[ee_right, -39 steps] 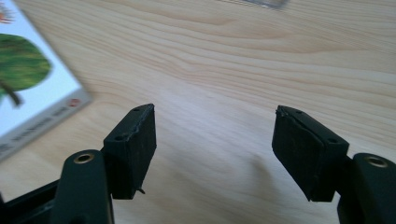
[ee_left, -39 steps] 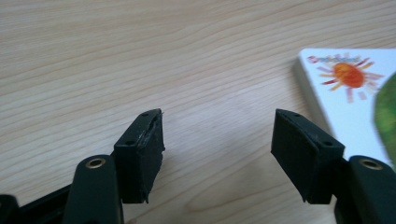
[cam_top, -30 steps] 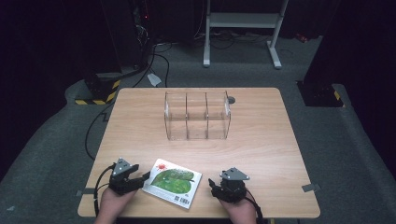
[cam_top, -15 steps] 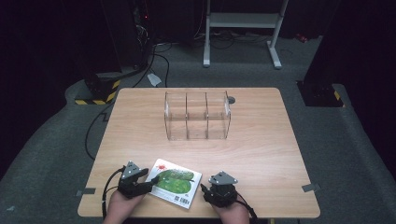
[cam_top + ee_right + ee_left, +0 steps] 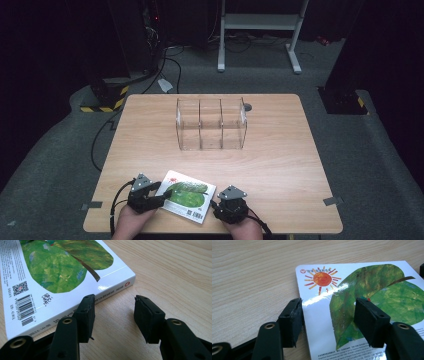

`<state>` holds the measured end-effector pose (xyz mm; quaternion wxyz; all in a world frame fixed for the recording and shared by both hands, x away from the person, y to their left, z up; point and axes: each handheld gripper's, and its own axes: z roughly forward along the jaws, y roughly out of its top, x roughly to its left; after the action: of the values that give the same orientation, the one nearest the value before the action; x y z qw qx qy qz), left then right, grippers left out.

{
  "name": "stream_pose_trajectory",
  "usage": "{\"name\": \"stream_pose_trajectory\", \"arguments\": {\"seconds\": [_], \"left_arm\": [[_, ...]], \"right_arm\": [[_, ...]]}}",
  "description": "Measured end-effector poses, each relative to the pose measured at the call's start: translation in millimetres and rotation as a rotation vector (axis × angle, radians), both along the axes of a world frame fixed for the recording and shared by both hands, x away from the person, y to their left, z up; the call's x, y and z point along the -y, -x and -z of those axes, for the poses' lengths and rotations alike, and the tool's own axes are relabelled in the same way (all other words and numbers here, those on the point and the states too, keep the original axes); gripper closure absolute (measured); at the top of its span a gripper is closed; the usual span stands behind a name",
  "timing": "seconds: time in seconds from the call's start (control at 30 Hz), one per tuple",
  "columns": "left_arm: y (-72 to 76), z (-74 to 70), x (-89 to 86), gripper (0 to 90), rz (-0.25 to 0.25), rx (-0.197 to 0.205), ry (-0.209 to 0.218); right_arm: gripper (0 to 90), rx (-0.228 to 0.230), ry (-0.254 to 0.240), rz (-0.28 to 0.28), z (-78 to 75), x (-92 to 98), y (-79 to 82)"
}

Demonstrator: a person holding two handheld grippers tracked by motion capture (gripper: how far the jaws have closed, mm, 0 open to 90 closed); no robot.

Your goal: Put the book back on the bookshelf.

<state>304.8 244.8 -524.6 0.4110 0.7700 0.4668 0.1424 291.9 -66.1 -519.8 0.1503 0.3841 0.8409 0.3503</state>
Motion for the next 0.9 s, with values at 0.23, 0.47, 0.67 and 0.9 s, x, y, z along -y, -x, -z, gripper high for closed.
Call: {"name": "stream_pose_trajectory", "arguments": {"seconds": [0.23,0.47,0.67,0.9], "left_arm": [[-1.2,-0.7,8.7,39.1,-0.008,-0.006,-0.006],[-7.8,-1.0,27.4,38.7,-0.022,-0.004,-0.007],[-15.4,-2.5,41.6,38.5,0.002,-0.008,-0.027],[-18.3,-3.2,46.6,38.7,0.014,-0.008,-0.027]], "right_arm": [[52.1,0.004,-0.004,0.015,0.1,5.4,-3.0],[53.0,-0.013,-0.014,0.08,-1.0,17.4,-9.6],[55.2,0.012,-0.012,0.123,-2.4,29.7,-15.7],[55.0,0.019,-0.016,0.161,-2.2,36.2,-21.4]]}}
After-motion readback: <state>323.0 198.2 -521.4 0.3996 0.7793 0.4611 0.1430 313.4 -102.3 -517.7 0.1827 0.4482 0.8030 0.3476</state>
